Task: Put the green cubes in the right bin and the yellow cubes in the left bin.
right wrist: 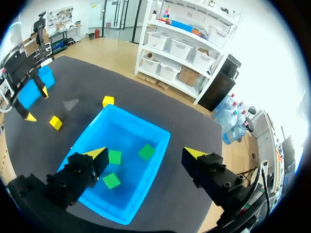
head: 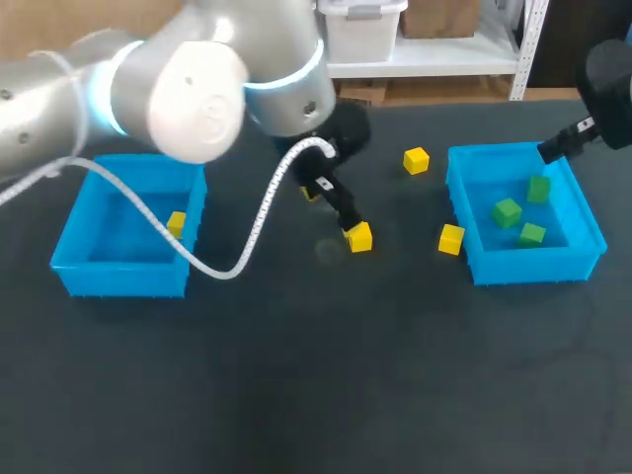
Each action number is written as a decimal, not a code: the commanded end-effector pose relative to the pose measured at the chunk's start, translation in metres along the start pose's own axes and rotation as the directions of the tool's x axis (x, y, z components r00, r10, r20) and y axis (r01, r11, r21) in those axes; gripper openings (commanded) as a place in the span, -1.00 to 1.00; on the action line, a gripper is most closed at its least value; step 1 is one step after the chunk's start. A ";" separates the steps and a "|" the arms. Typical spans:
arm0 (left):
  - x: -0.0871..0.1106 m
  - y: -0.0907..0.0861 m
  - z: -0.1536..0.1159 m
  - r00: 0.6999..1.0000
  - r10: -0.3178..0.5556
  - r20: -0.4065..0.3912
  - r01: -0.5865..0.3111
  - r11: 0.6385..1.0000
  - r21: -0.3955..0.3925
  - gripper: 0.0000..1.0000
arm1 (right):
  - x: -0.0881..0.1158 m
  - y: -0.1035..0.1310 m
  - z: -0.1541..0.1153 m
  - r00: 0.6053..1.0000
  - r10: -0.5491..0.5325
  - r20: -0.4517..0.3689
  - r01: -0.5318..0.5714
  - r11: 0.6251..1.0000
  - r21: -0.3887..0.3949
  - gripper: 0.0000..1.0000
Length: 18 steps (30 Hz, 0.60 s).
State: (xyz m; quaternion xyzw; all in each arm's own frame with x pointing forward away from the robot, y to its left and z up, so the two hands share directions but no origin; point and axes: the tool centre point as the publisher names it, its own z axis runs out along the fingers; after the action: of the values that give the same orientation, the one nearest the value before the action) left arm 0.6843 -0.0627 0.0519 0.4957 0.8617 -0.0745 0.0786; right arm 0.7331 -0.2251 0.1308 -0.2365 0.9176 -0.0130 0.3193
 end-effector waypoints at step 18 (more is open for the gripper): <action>-0.050 0.016 0.053 0.956 0.172 -0.236 -0.168 0.985 0.037 1.00 | 0.002 0.001 0.000 1.000 0.002 0.009 -0.002 1.000 0.008 1.00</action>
State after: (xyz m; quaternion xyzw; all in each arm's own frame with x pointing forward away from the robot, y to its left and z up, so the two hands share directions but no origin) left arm 0.7197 -0.1026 0.0112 0.5713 0.8191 -0.0447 0.0276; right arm 0.7331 -0.2251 0.1308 -0.2365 0.9176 -0.0130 0.3193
